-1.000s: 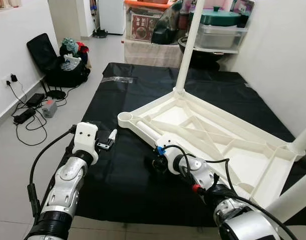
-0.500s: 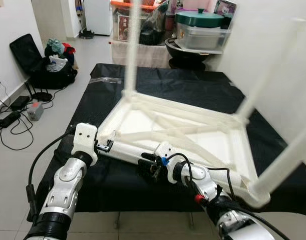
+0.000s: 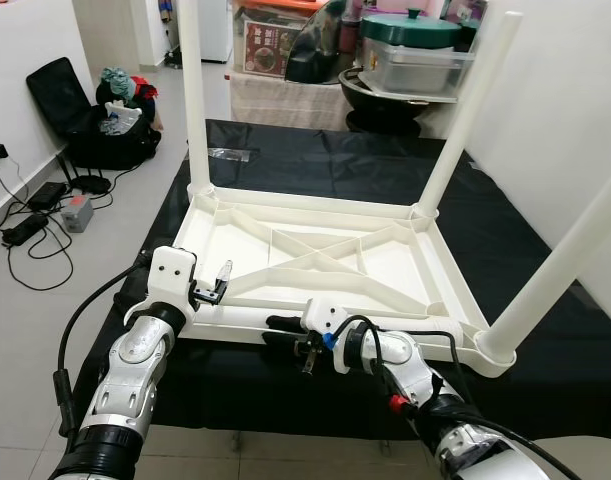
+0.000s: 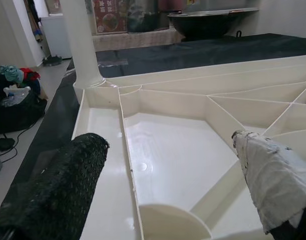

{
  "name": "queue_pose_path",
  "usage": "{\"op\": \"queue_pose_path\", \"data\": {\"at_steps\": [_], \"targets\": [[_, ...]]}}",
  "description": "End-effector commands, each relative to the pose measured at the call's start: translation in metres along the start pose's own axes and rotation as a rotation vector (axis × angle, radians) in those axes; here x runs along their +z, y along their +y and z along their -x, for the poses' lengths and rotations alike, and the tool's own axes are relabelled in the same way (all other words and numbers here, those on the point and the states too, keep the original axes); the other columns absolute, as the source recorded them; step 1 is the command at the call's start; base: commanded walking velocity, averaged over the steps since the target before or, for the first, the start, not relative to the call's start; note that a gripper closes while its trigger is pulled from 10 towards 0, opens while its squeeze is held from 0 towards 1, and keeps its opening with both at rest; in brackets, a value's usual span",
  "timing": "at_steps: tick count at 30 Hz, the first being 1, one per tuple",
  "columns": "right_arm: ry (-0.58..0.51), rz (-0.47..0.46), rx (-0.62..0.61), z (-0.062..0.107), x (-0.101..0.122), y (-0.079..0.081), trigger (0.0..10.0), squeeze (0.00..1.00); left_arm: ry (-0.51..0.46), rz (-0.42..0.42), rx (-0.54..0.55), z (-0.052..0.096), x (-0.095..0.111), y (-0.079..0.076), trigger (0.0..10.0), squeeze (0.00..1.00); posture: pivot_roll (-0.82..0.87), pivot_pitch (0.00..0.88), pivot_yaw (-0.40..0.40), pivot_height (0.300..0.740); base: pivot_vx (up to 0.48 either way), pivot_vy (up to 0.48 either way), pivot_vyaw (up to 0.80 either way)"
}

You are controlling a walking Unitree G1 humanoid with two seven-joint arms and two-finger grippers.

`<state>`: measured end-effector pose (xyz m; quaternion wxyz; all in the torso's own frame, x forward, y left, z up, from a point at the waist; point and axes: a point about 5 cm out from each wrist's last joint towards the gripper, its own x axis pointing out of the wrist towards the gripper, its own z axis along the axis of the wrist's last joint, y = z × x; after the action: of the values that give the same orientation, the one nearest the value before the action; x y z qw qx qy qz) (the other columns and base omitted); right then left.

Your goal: Building children table

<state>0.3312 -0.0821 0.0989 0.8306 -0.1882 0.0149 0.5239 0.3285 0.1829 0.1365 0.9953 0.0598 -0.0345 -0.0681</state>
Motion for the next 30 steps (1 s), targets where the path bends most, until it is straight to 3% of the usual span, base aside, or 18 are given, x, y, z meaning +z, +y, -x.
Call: {"op": "queue_pose_path", "data": {"at_steps": [1, 2, 4, 5, 6, 16, 17, 18, 27, 30], "targets": [[-0.035, 0.105, -0.058, 0.003, 0.015, -0.015, 0.0, 0.00, 0.011, -0.005, -0.009, 0.000, -0.002, -0.004, 10.0, 0.00, 0.14, 0.000, -0.137, 0.740, 0.000, 0.000, 0.00], [-0.012, 0.104, -0.220, 0.008, 0.016, -0.032, 0.0, 0.00, 0.009, -0.004, -0.011, -0.001, -0.002, -0.005, 10.0, 0.00, 0.14, 0.000, -0.135, 0.740, 0.000, 0.000, 0.00], [-0.014, 0.092, -0.262, 0.009, 0.017, -0.036, 0.0, 0.00, 0.009, -0.004, -0.011, -0.001, -0.002, -0.005, 10.0, 0.00, 0.14, 0.000, -0.135, 0.740, 0.000, 0.000, 0.00], [-0.010, 0.081, -0.299, 0.011, 0.017, -0.040, 4.4, 0.00, 0.009, -0.003, -0.013, -0.001, -0.002, -0.006, 10.0, 0.00, 0.14, 0.000, -0.133, 0.740, 0.000, 0.000, 0.00], [-0.008, 0.070, -0.315, 0.013, 0.016, -0.042, 10.0, 0.00, 0.009, -0.002, -0.014, -0.001, -0.002, -0.006, 10.0, 0.00, 0.14, 0.000, -0.133, 0.740, 0.000, 0.000, 0.00], [-0.014, 0.053, -0.312, 0.025, 0.008, -0.042, 10.0, 0.00, 0.009, -0.003, -0.019, -0.002, -0.002, -0.007, 10.0, 0.00, 0.13, 0.000, -0.122, 0.740, 0.000, 0.000, 0.00], [-0.020, 0.034, -0.331, 0.030, 0.005, -0.043, 10.0, 0.86, 0.009, -0.002, -0.021, -0.002, -0.002, -0.007, 10.0, 0.00, 0.12, 0.000, -0.119, 0.740, 0.000, 0.000, 0.00], [-0.033, 0.007, -0.356, 0.036, 0.003, -0.046, 10.0, 1.00, 0.009, -0.002, -0.023, -0.002, -0.002, -0.007, 10.0, 0.00, 0.12, 0.000, -0.116, 0.740, 0.000, 0.000, 0.00], [-0.140, -0.068, -0.523, 0.050, 0.013, -0.062, 10.0, 1.00, 0.001, 0.003, -0.027, -0.004, 0.000, -0.008, 10.0, 0.00, 0.11, 0.000, -0.111, 0.740, 0.000, 0.000, 0.00], [-0.251, -0.127, -0.653, 0.053, 0.026, -0.069, 10.0, 1.00, -0.003, 0.006, -0.029, -0.004, 0.000, -0.008, 10.0, 0.00, 0.11, 0.000, -0.106, 0.740, 0.000, 0.000, 0.00]]}}
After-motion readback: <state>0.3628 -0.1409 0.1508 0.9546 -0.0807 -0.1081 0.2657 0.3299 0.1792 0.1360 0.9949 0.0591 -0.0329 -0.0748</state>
